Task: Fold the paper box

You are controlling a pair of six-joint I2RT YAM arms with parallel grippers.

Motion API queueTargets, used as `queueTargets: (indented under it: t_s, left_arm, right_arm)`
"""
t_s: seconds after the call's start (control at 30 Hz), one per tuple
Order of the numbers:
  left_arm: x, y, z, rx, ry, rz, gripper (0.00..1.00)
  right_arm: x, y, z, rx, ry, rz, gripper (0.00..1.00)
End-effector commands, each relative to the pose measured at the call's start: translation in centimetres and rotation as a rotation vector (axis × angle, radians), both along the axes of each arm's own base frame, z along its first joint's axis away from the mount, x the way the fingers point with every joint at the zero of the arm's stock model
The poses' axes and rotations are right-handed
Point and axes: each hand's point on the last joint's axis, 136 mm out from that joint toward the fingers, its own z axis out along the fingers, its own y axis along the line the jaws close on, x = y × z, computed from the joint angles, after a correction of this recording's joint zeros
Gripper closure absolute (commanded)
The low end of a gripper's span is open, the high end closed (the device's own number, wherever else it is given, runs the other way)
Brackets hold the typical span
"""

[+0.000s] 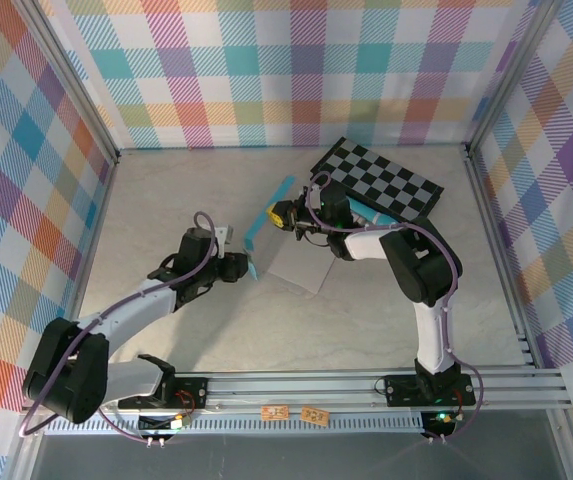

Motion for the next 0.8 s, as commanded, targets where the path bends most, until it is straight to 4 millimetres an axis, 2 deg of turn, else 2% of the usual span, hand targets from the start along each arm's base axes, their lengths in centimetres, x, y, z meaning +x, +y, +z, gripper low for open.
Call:
queueTargets:
  t_s: [0.0,0.5,0.77]
  left_arm:
    - [0.8,-0.8,0.4,-0.01,-0.039,-0.001,0.6]
    - [1.4,-3.2,0.3,-0.026,-0.097,-0.026,0.55]
    - [2.5,-3.5,0.0,0.012,-0.099,0.004,0.54]
  right_arm:
    - [0.9,-0.4,-0.5,-0.014,0.041,-0.036,1.0]
    - [0.6,-0.7,-0.5,0.007,0.04,-0.05,1.0]
    - [0.3,-0.7,-0.4,0.007,0.043,-0.047,1.0]
